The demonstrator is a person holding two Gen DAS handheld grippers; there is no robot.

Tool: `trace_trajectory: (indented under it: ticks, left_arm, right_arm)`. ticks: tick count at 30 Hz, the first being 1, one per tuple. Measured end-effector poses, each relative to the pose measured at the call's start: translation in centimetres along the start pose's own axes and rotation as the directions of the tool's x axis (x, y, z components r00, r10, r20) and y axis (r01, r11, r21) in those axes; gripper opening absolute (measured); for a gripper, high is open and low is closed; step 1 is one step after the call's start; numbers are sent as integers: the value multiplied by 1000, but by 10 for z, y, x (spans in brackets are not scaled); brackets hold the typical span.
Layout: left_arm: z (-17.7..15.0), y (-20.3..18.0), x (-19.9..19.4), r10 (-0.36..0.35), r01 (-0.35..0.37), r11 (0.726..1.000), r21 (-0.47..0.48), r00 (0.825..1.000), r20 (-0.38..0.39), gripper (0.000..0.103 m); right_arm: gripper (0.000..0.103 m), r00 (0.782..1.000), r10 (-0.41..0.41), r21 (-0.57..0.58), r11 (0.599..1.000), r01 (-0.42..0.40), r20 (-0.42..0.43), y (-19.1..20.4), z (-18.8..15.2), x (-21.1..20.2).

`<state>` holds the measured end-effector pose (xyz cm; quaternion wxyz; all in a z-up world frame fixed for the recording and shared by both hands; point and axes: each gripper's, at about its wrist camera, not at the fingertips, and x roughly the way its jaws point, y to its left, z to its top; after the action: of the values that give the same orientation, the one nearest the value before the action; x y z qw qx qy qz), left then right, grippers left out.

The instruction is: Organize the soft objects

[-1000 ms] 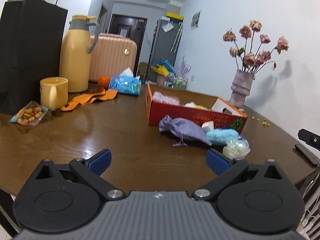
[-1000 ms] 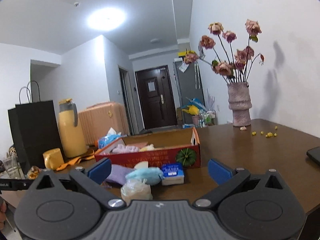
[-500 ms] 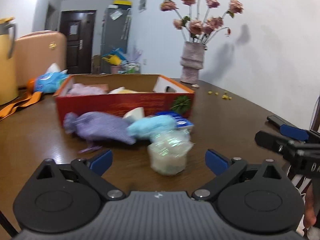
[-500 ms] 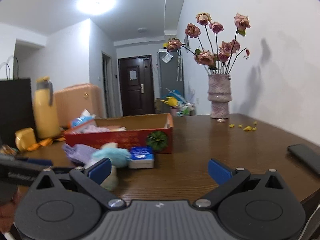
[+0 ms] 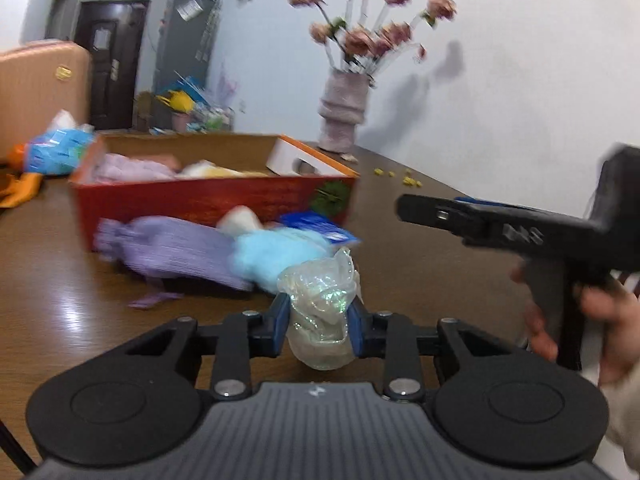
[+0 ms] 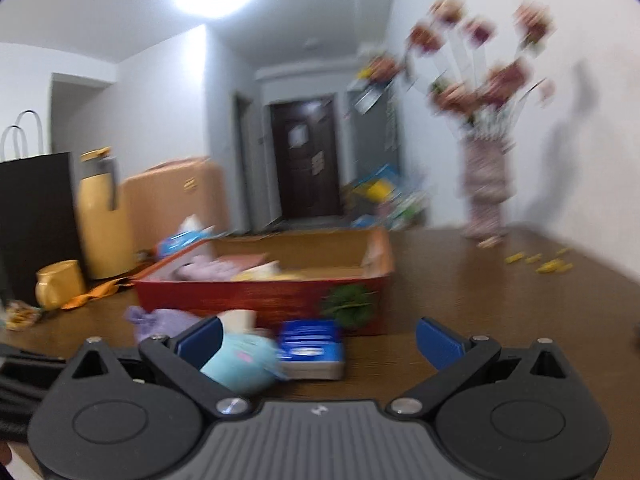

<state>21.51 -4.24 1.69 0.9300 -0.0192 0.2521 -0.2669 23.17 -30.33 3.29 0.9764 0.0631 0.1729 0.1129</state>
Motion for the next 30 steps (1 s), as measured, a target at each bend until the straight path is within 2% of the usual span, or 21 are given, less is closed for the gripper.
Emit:
trace_trajectory:
  ticks: [3, 5, 8, 9, 11, 13, 17, 22, 27, 30]
  left_arm:
    - [3, 35, -20, 94, -92, 995, -49, 995, 35, 30]
    - [4, 57, -27, 178, -175, 980, -98, 983, 31, 30]
    - [5, 83, -33, 252, -248, 957, -152, 968, 12, 30]
    - [5, 89, -34, 260, -255, 952, -169, 965, 10, 30]
    - [4, 99, -36, 267, -259, 947, -190, 964, 15, 30]
    - [3, 105, -37, 263, -255, 947, -197, 965, 15, 30]
    - [5, 106, -31, 241, -236, 955, -182, 971, 6, 30]
    - [14, 94, -33, 222, -214, 964, -159, 974, 37, 30]
    - [24, 75, -40, 239, -227, 961, -159, 970, 55, 30]
    - [29, 57, -40, 227, -215, 965, -150, 972, 64, 31]
  right_arm:
    - [95, 994, 89, 14, 996, -88, -66, 16, 16, 44]
    - [86, 987, 107, -25, 994, -111, -119, 32, 21, 79]
    - [64, 967, 107, -75, 989, -127, -230, 54, 23, 126]
    - [48, 961, 109, -76, 988, -132, -255, 60, 21, 138]
    - [36, 948, 108, -73, 988, -136, -300, 66, 17, 153]
    - [32, 943, 109, -54, 990, -132, -314, 67, 12, 160]
    - [22, 948, 94, -26, 994, -107, -303, 63, 12, 156]
    - [21, 963, 79, -19, 996, -87, -258, 61, 21, 137]
    - [21, 988, 91, -12, 996, -93, -121, 56, 42, 89]
    - [21, 994, 97, 0, 995, -97, -53, 45, 49, 51]
